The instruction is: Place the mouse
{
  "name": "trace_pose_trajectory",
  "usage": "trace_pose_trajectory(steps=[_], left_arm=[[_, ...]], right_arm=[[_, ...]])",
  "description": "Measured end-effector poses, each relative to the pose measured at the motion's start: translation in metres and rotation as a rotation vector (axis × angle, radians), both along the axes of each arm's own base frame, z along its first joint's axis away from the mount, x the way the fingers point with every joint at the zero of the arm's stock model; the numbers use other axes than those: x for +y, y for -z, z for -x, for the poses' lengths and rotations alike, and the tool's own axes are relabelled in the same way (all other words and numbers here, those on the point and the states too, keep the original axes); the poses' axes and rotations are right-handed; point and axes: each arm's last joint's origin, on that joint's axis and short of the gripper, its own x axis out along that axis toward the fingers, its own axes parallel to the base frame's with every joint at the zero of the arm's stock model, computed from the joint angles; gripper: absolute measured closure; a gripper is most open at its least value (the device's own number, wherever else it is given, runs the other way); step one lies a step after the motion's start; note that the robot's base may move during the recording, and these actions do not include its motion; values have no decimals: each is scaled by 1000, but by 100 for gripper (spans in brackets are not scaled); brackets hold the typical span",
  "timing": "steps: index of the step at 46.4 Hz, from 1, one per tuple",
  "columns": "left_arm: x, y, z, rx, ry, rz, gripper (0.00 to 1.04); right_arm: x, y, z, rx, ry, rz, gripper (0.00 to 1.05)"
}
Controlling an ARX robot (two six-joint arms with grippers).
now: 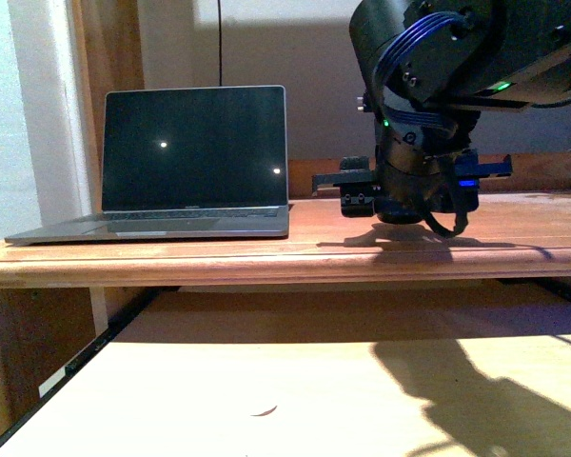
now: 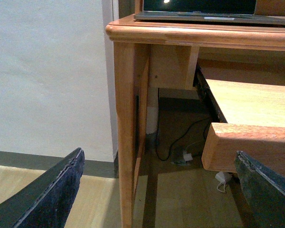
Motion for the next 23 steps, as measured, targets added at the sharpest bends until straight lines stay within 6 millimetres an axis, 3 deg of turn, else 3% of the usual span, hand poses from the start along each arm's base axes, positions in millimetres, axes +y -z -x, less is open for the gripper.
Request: trace_pose_trajectory(steps=[7, 9, 19, 23], left_arm=[[0, 0, 0, 0, 0, 0, 8], [0, 0, 0, 0, 0, 0, 8], [0, 0, 0, 0, 0, 0, 8], [0, 0, 0, 0, 0, 0, 8]], right_arm=[[14, 6, -15, 1, -8, 1, 49], [18, 9, -15, 0, -30, -3, 39], [18, 3, -18, -64, -63, -66, 8], [5, -3, -16, -112, -53, -129, 8]])
